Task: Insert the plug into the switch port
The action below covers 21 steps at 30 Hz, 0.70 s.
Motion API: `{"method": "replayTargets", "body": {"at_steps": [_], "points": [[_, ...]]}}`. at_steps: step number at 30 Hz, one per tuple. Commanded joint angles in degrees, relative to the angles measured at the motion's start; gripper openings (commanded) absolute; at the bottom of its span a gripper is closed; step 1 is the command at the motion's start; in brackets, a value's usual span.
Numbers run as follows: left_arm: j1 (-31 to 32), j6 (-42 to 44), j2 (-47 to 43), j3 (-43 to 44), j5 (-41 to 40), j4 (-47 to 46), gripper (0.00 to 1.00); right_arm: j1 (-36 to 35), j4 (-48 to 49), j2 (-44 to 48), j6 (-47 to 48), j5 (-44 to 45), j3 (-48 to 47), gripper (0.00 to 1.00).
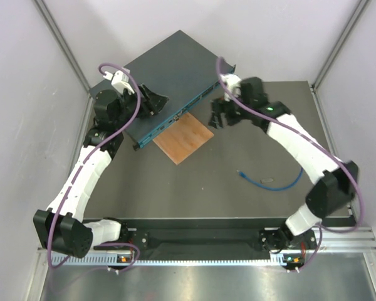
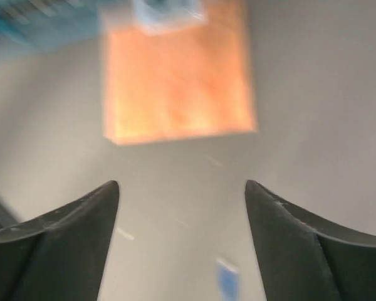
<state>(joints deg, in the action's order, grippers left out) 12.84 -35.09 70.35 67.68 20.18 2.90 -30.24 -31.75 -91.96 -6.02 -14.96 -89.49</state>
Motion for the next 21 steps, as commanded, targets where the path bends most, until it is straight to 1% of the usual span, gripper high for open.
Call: {"method": "replayTargets", "body": {"at_steps": [1,2,3,5,6,7,8,9,10,11,12,14,17,21], "points": [[-0.8,2.9,0.6,2.4,2.4,2.5,0.72,6.5,-2.3,12.1,17.5,-4.4,7.5,0.82],[-0.9,3.4,0.7,2.6,3.8,2.5,0.72,7.7,-4.0,13.7,21.4,-5.2,9.1,0.86],[-0.9,4.8,0.7,3.1,4.5,2.5,0.72,10.5,-8.7,16.3,29.0,-5.8,10.7,0.88],[-1.0,5.7,0.8,3.8,6.8,2.5,0.72,14.0,-13.1,18.0,35.6,-6.1,14.8,0.87],[-0.9,6.6,0.7,4.1,7.6,2.4,0.72,17.9,-17.3,18.9,42.3,-8.0,15.8,0.84],[-1.0,7.1,0.7,4.5,8.8,1.9,0.72,19.7,-19.6,18.8,45.4,-7.9,17.5,0.8],[-1.0,7.9,0.7,4.6,10.2,1.8,0.71,21.2,-21.8,18.1,48.7,-7.8,18.2,0.72],[-0.9,9.2,0.7,4.8,13.2,1.3,0.71,23.4,-23.8,17.4,55.1,-6.6,18.9,0.7],[-0.9,9.7,0.8,4.9,14.7,0.7,0.7,24.2,-26.1,16.7,57.9,-5.4,20.7,0.68],[-0.9,10.0,0.8,5.1,15.7,0.6,0.69,24.8,-26.7,15.8,60.9,-4.4,21.9,0.62],[-0.9,10.2,0.9,5.1,17.7,0.6,0.69,25.4,-26.6,15.3,65.4,-1.8,23.0,0.6],[-0.9,10.6,1.5,5.6,19.4,1.7,0.68,25.1,-25.8,13.4,70.1,2.1,26.2,0.57],[-0.9,11.1,2.3,6.3,20.8,3.5,0.67,24.7,-24.8,9.8,72.3,5.4,27.3,0.55],[-0.9,10.9,2.1,5.8,20.4,3.4,0.67,23.8,-21.4,8.2,75.2,6.7,28.8,0.55]]}}
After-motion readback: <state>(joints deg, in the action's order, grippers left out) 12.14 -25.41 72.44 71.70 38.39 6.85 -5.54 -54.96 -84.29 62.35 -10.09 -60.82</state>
